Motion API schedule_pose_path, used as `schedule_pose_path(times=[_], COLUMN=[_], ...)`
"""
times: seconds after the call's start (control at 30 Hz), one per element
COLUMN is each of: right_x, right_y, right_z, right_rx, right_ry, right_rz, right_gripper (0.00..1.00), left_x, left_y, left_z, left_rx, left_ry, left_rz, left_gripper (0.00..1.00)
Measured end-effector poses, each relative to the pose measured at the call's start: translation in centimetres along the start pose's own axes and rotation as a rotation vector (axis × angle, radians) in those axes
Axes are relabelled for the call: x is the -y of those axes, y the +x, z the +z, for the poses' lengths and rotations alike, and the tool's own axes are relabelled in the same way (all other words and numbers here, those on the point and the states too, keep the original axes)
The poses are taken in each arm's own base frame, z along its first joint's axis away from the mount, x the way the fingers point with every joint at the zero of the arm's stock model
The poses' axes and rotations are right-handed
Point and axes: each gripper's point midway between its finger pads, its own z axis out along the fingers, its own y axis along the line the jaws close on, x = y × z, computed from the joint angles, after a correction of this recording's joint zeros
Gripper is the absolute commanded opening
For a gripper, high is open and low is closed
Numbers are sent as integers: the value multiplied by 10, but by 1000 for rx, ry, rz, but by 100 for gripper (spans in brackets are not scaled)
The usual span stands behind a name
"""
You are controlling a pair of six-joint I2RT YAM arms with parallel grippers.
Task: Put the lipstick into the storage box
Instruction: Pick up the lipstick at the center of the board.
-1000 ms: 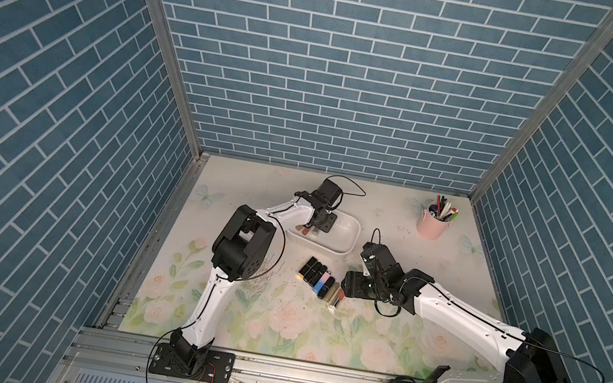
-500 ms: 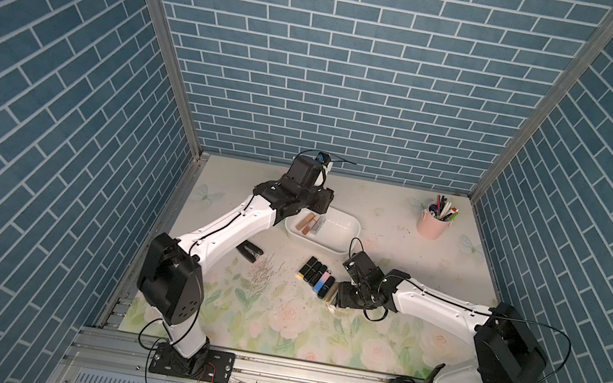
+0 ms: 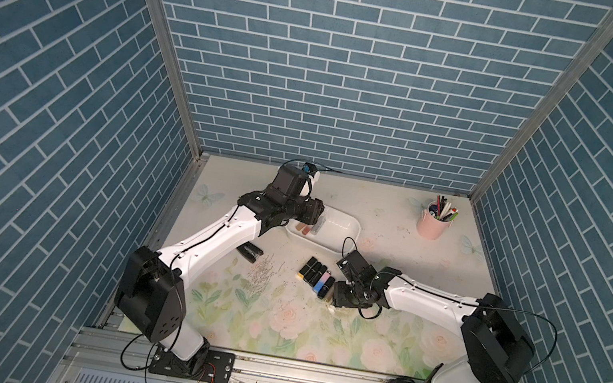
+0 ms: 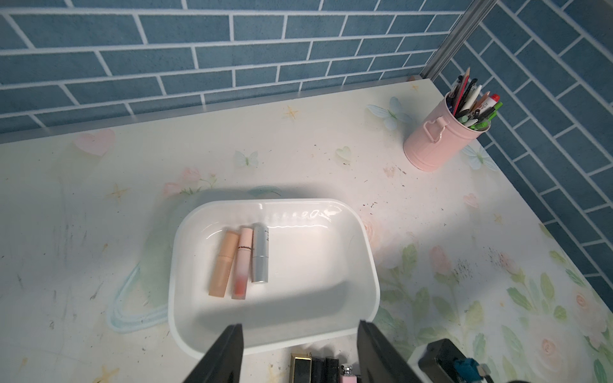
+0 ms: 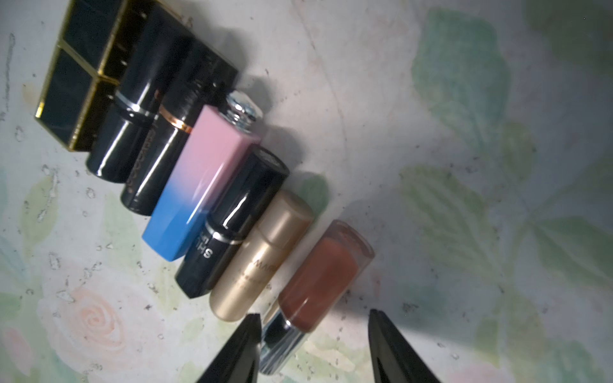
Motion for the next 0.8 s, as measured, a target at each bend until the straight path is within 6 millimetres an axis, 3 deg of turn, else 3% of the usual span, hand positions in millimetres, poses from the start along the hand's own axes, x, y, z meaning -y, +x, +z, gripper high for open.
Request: schedule_pose_path(times=[0.3,0.8], right_x=[-1,3], right_y=[3,14], right_z=[2,9], right_rx=[-4,-33], right_ry=[9,48], right_rz=[-11,-28], right_gripper=[53,44], left_x=[-6,-1], left_y=[2,28], left_z=[-7,-12], left_rx=[7,-26], left_ry=[2,73], left_rz=[-12,-63], left_gripper=[61,63])
